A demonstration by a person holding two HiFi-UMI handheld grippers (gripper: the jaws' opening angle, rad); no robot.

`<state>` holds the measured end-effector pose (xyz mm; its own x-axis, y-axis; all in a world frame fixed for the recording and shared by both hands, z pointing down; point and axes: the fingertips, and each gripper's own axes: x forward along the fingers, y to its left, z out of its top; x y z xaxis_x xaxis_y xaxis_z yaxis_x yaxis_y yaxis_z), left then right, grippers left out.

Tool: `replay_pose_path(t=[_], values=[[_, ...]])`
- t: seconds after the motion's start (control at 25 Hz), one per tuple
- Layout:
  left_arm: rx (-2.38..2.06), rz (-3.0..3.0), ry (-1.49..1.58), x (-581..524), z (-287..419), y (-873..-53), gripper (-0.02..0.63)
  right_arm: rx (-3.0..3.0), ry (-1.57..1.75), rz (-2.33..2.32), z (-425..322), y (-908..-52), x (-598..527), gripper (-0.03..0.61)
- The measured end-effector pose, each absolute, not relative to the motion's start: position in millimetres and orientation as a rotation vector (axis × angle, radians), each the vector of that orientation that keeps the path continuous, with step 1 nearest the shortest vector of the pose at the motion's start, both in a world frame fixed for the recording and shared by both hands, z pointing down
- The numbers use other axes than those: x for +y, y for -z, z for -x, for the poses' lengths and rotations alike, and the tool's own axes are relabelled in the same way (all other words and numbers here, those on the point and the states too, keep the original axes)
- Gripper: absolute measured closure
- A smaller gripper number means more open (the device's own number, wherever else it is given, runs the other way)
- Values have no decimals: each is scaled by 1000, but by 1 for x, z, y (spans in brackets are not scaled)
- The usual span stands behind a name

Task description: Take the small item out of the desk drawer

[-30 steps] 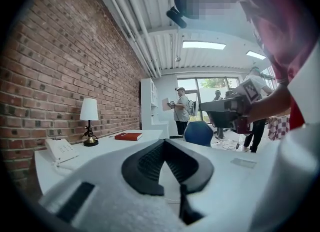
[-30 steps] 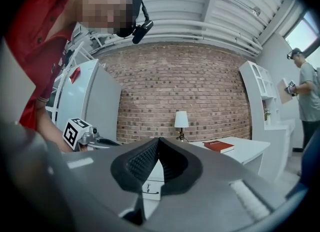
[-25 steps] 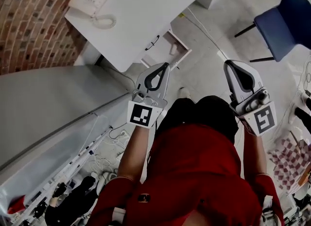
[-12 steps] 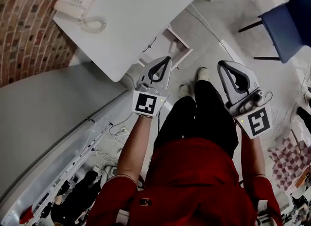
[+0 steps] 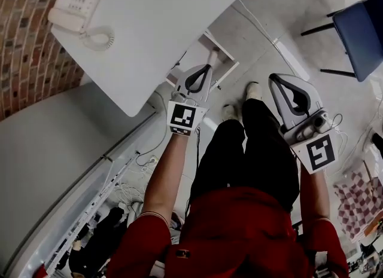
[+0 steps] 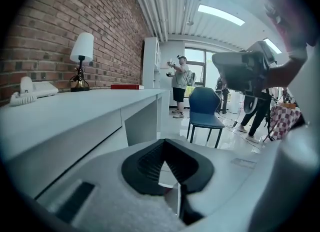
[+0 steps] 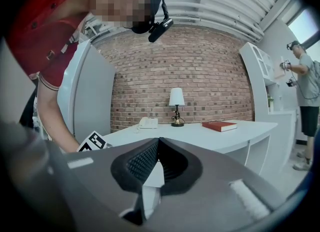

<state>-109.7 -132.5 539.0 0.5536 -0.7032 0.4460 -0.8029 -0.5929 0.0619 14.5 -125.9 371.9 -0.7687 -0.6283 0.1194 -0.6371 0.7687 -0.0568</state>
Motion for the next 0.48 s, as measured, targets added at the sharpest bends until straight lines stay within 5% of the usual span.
replay_pose_path(t=[0.48], values=[[-1182, -2455, -676, -148, 114, -648, 583, -2853, -180, -1019, -20, -444, -139, 568]])
